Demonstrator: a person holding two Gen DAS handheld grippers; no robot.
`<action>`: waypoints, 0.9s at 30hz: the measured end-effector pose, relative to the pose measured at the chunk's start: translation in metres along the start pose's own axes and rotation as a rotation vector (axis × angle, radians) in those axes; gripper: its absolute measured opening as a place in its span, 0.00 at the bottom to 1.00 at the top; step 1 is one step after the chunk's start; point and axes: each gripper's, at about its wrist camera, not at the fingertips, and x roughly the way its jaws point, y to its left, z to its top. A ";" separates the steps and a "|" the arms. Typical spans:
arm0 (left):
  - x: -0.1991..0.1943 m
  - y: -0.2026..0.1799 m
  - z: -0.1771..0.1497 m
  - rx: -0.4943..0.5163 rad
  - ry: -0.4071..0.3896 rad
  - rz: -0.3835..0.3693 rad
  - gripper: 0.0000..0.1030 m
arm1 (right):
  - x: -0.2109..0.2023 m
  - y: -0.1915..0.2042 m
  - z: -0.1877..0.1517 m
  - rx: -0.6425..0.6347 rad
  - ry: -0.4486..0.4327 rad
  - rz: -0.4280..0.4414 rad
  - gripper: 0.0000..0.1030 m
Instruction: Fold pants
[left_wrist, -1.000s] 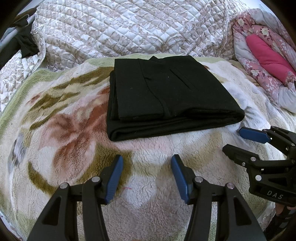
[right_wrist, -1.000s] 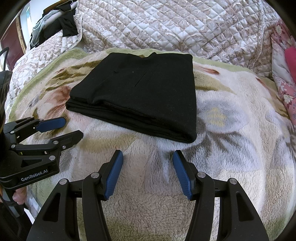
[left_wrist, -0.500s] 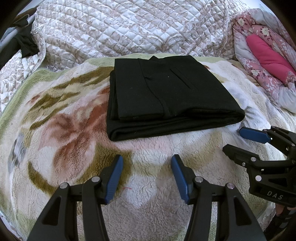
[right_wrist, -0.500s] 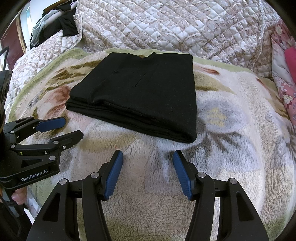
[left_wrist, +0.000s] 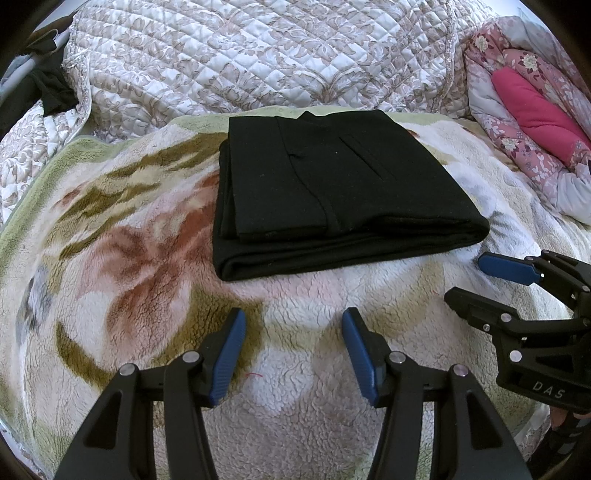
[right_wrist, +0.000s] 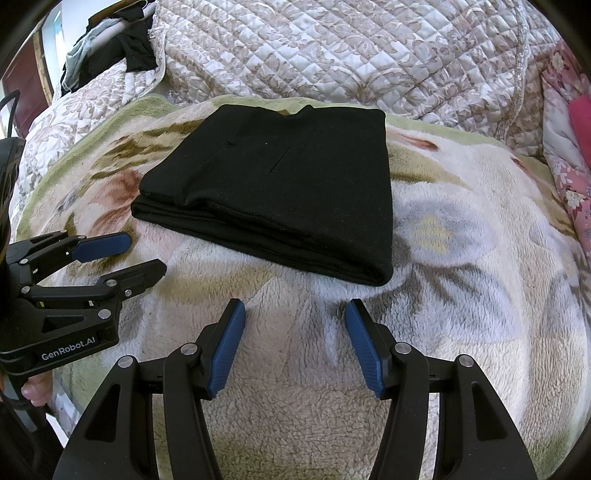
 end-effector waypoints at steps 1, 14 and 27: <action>0.000 0.000 0.000 0.000 0.000 0.000 0.56 | 0.000 0.001 0.000 0.000 0.000 0.000 0.56; 0.000 0.000 0.000 0.001 0.001 0.001 0.56 | 0.000 0.001 -0.001 0.000 -0.001 -0.002 0.56; 0.000 0.000 0.000 0.001 0.001 0.002 0.56 | 0.000 0.000 0.001 -0.004 -0.005 -0.003 0.56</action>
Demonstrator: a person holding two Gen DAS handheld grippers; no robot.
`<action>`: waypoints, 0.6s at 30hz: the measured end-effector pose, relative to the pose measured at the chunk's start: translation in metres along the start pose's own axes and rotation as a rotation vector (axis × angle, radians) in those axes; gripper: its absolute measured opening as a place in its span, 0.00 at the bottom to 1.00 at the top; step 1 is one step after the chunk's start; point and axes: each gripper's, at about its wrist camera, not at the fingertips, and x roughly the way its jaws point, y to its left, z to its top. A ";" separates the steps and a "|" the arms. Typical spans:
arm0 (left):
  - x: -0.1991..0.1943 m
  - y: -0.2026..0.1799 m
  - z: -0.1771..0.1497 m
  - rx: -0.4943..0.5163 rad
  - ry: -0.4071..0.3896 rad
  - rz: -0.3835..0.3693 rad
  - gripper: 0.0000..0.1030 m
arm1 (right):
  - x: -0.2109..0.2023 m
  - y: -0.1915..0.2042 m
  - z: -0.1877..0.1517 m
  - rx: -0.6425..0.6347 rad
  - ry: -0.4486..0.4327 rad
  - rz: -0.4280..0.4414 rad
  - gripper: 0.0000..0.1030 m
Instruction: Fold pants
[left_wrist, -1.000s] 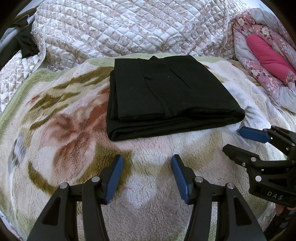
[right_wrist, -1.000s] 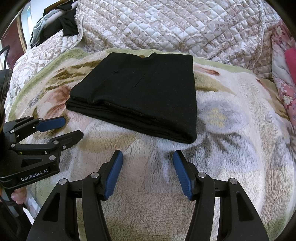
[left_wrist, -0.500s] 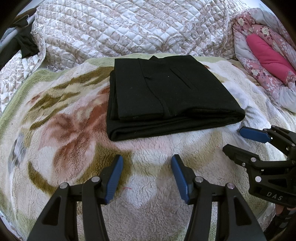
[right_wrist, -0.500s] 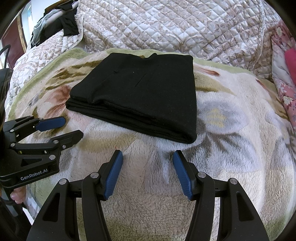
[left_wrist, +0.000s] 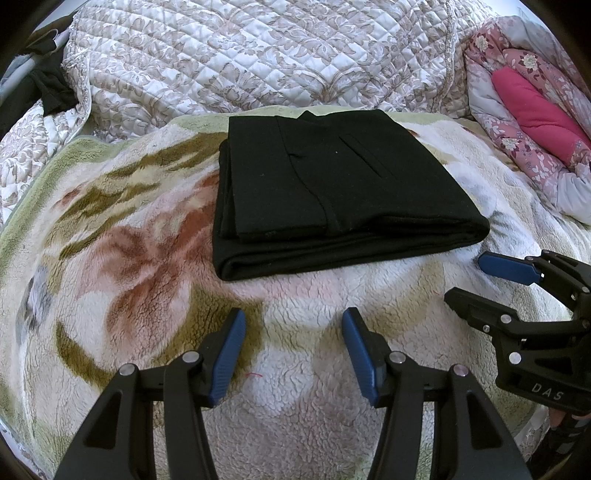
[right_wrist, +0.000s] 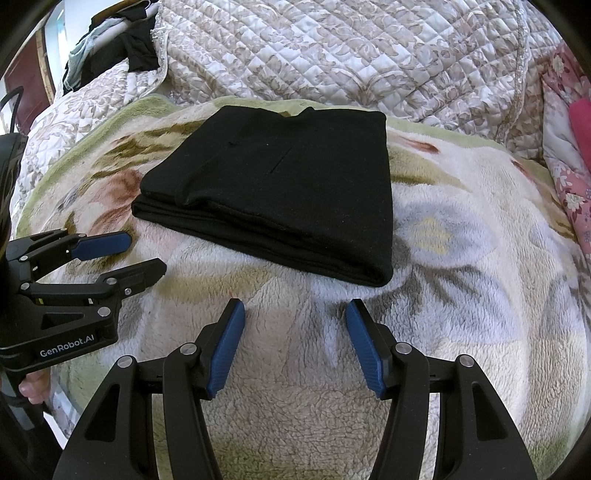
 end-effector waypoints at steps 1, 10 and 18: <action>0.000 0.000 0.001 0.000 0.000 0.000 0.56 | 0.000 0.002 -0.002 0.001 0.000 -0.001 0.56; 0.000 0.000 0.001 0.000 0.001 0.000 0.56 | -0.001 0.000 -0.001 -0.004 -0.004 -0.001 0.56; 0.000 0.000 0.000 0.000 0.000 0.000 0.56 | 0.001 0.001 -0.002 -0.026 -0.016 -0.004 0.58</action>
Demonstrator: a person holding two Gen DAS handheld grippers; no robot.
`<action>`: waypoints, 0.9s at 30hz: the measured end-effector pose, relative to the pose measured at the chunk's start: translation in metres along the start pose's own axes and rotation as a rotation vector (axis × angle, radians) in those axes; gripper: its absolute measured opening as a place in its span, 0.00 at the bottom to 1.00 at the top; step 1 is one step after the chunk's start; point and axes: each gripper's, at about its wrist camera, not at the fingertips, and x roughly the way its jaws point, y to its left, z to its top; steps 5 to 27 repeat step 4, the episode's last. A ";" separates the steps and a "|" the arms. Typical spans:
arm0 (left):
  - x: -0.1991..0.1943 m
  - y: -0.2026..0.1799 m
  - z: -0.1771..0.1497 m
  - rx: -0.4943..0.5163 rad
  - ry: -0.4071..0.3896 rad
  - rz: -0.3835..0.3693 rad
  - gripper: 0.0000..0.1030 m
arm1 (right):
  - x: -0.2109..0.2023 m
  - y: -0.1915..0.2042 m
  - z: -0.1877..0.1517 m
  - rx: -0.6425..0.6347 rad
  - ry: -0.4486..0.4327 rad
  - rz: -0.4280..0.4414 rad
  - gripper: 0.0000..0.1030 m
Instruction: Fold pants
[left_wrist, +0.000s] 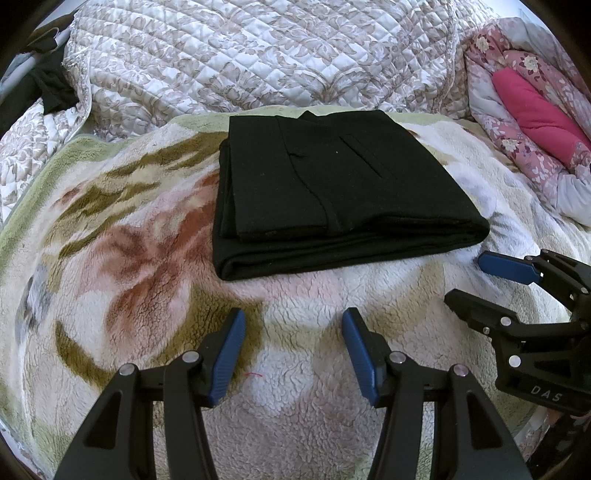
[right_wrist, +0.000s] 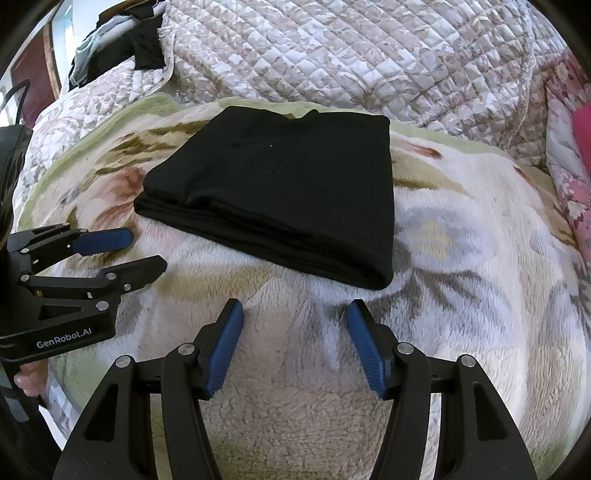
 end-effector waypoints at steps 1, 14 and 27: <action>0.000 0.000 0.000 0.000 0.000 0.000 0.56 | 0.000 -0.001 0.000 -0.006 -0.003 0.003 0.59; 0.000 0.001 -0.001 -0.004 -0.002 -0.002 0.56 | 0.002 -0.004 0.000 -0.019 -0.011 0.010 0.63; 0.000 0.001 -0.001 -0.004 -0.002 -0.002 0.56 | 0.002 -0.004 0.000 -0.019 -0.011 0.010 0.63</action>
